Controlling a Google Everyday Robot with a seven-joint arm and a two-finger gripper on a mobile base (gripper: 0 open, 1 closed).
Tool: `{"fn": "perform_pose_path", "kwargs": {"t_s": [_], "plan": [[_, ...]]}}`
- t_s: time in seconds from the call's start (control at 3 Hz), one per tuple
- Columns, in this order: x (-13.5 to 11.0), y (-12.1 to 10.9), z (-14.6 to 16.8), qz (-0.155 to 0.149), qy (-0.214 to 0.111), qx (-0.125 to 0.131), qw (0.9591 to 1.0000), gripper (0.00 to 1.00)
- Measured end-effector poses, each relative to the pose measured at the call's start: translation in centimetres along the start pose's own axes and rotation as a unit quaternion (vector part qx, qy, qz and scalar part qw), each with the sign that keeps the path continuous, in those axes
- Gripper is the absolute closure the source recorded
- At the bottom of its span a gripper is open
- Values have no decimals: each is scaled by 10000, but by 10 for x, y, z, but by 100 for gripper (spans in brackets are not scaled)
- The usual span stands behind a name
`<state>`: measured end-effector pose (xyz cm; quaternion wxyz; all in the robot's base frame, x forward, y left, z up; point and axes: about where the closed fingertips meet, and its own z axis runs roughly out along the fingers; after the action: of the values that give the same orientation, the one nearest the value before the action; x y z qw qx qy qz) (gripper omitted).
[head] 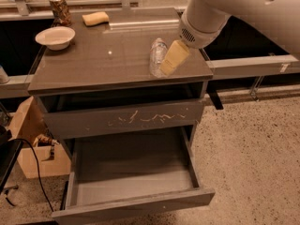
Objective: Place water bottle into middle drawer
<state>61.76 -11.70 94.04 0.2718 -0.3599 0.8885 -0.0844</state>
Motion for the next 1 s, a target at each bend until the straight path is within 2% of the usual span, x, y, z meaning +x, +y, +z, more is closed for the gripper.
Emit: {"fn": "perform_pose_path", "kwargs": {"t_s": [0.33,0.67,1.0], "plan": [[-4,-2,13,488,172,154,9985,0],[-11,-2,26,1017,270,241,9942,0],[-19,-2,45,1536,327,344,9870,0]]}}
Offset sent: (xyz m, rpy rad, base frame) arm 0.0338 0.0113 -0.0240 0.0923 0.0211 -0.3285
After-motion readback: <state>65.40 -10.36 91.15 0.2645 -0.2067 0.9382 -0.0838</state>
